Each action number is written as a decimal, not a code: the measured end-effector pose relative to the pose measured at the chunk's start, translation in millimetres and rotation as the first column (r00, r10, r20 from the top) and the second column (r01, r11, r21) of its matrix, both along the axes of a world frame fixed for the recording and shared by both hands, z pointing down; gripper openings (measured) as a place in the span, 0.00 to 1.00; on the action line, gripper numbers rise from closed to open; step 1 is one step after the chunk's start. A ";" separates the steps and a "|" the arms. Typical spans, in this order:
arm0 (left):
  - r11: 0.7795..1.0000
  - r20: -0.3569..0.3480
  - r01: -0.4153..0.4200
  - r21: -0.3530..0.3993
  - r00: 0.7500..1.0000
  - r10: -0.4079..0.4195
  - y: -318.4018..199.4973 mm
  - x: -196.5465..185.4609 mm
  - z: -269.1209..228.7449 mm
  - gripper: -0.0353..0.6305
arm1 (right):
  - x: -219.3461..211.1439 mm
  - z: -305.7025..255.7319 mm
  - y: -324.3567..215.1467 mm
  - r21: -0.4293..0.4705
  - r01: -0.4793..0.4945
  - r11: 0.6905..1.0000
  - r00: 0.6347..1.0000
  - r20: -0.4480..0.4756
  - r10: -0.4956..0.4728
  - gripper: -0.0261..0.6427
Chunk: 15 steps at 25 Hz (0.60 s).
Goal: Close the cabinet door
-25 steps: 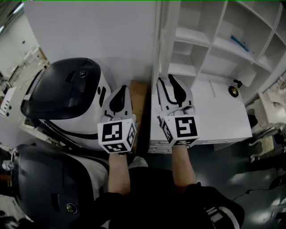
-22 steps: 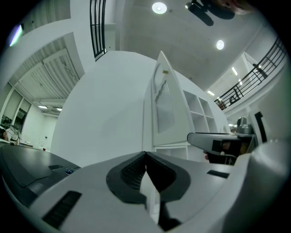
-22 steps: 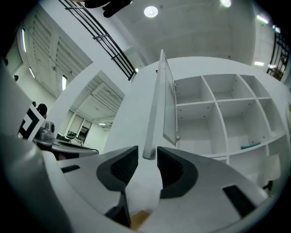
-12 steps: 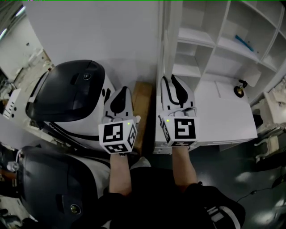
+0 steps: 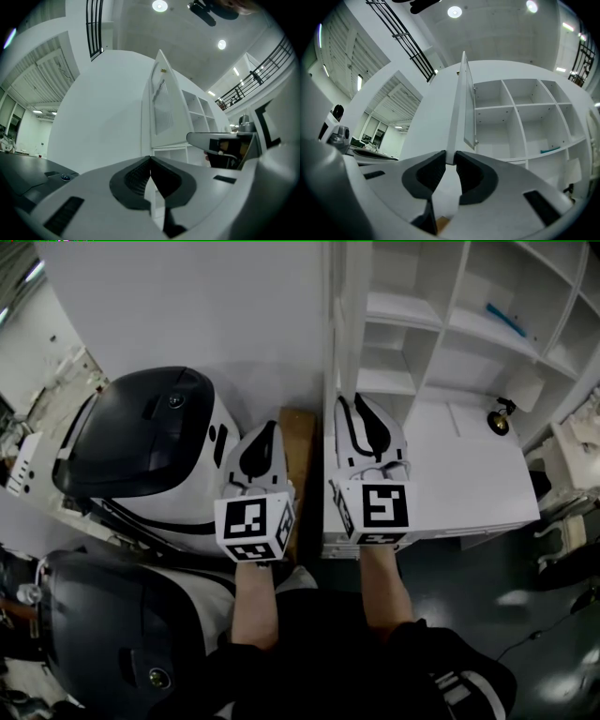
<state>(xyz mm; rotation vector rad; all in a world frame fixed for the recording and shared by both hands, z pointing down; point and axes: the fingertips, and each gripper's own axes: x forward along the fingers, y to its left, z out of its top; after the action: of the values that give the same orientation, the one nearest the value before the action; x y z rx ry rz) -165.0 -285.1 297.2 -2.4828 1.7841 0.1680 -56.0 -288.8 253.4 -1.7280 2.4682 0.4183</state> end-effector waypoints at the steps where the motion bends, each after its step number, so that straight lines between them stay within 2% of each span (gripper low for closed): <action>1: 1.000 -0.001 -0.002 -0.002 1.000 0.002 0.7 1.6 1.1 0.07 | 2.0 -0.3 0.2 -0.002 -0.002 1.000 1.000 0.003 0.002 0.17; 7: 1.000 -0.012 0.005 -0.001 1.000 -0.005 6.2 9.4 1.6 0.07 | 1.1 -3.4 -1.0 0.036 0.025 0.999 0.999 0.044 -0.026 0.17; 15: 1.000 -0.014 -0.018 -0.001 1.000 0.018 22.3 29.2 3.4 0.07 | 9.4 -2.1 0.7 0.012 0.026 1.000 0.998 0.058 -0.027 0.17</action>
<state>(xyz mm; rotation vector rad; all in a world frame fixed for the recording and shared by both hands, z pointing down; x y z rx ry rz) -135.8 -262.8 300.7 -2.5055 1.7680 0.1866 -46.6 -288.0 251.3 -1.6762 2.4409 0.3732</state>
